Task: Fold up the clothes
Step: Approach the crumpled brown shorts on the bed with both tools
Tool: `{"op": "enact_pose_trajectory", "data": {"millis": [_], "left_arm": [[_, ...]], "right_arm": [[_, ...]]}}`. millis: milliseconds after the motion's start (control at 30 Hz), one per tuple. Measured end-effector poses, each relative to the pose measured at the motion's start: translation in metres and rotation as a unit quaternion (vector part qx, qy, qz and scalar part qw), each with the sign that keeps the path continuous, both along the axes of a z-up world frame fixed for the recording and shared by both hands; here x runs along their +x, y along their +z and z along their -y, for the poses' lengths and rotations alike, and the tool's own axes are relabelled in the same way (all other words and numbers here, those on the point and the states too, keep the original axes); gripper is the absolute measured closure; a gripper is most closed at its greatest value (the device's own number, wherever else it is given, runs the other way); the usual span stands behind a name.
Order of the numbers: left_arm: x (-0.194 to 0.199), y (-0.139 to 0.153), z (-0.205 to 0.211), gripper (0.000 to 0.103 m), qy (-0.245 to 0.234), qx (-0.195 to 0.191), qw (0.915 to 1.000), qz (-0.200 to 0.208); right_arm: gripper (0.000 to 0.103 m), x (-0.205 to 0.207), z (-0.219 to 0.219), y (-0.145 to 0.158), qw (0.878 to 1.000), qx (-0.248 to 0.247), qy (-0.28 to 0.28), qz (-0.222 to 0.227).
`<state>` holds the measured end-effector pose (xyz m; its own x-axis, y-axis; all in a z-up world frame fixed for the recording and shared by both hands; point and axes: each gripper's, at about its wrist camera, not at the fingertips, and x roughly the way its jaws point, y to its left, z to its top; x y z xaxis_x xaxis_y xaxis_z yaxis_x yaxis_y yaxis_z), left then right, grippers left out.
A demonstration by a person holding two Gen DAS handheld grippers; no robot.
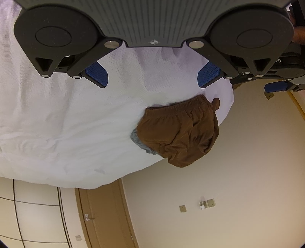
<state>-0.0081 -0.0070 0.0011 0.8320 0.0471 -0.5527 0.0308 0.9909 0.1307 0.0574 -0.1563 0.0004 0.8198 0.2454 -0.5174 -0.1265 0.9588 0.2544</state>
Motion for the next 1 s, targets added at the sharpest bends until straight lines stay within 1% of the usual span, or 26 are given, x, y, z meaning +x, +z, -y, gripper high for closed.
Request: {"op": "enact_pose_trajectory", "data": {"millis": [267,933,1000], "left_arm": [[0.001,-0.0033,-0.0044,0.001,0.005,-0.002,1.0,-0.005],[0.0,-0.0057,-0.0023,0.001,-0.002,-0.001,1.0,-0.005],[-0.0005,-0.006,-0.0031,0.001,-0.006,-0.005,1.0,-0.002]], "right_arm": [[0.0,0.0014,-0.0014,-0.0022,1.0,0.001,0.001,-0.003],[0.0,0.0014,0.0012,-0.006,1.0,0.002,0.0,-0.006],[0.0,0.001,0.0004,-0.0061,1.0,-0.005,0.005,-0.001]]}}
